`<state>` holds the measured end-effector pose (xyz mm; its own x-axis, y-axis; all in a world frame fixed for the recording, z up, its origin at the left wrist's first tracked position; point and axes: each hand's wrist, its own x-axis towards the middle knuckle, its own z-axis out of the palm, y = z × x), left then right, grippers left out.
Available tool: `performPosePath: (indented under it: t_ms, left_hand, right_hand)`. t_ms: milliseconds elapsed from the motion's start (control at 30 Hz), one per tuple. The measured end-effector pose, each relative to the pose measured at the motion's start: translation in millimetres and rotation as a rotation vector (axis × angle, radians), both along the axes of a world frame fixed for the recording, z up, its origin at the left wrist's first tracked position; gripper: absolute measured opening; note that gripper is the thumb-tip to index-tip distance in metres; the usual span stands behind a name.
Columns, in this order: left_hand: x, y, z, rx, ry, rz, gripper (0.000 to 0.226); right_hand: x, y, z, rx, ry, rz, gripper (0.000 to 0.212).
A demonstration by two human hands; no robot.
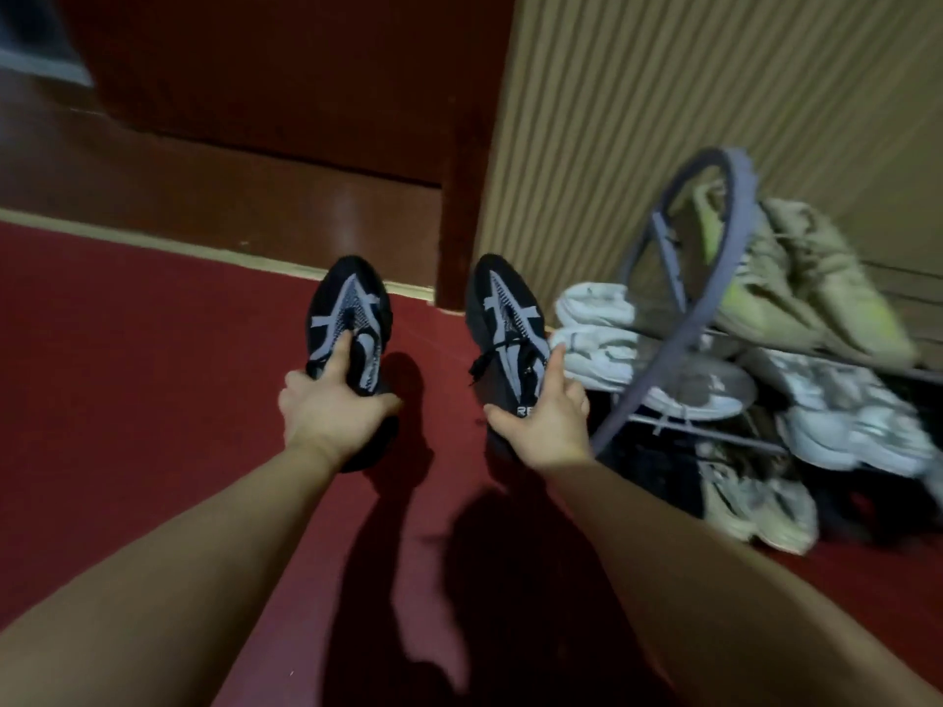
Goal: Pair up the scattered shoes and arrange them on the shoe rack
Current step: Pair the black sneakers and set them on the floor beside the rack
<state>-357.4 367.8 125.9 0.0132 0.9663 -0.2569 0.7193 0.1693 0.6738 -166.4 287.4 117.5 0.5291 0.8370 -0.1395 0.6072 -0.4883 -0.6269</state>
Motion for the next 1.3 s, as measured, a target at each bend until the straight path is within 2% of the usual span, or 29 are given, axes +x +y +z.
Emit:
performPosePath:
  t_ms: [233, 533, 767, 1033, 1300]
  left_hand:
    - [33, -11, 24, 0.010, -0.111, -0.134, 0.093]
    - [45, -27, 78, 0.191, -0.132, -0.093, 0.091]
    - [74, -84, 144, 0.370, -0.144, -0.072, 0.090]
    - [213, -176, 214, 0.424, -0.207, -0.214, 0.087]
    - [399, -239, 206, 0.314, -0.196, -0.328, 0.100]
  right_hand:
    - [17, -51, 35, -0.017, -0.028, -0.141, 0.112]
    - [16, -85, 84, 0.199, 0.052, -0.010, 0.110]
    - [68, -123, 137, 0.391, 0.047, -0.003, 0.113]
    - [202, -210, 193, 0.416, 0.017, -0.025, 0.113]
    - [362, -291, 211, 0.337, -0.031, -0.244, 0.111]
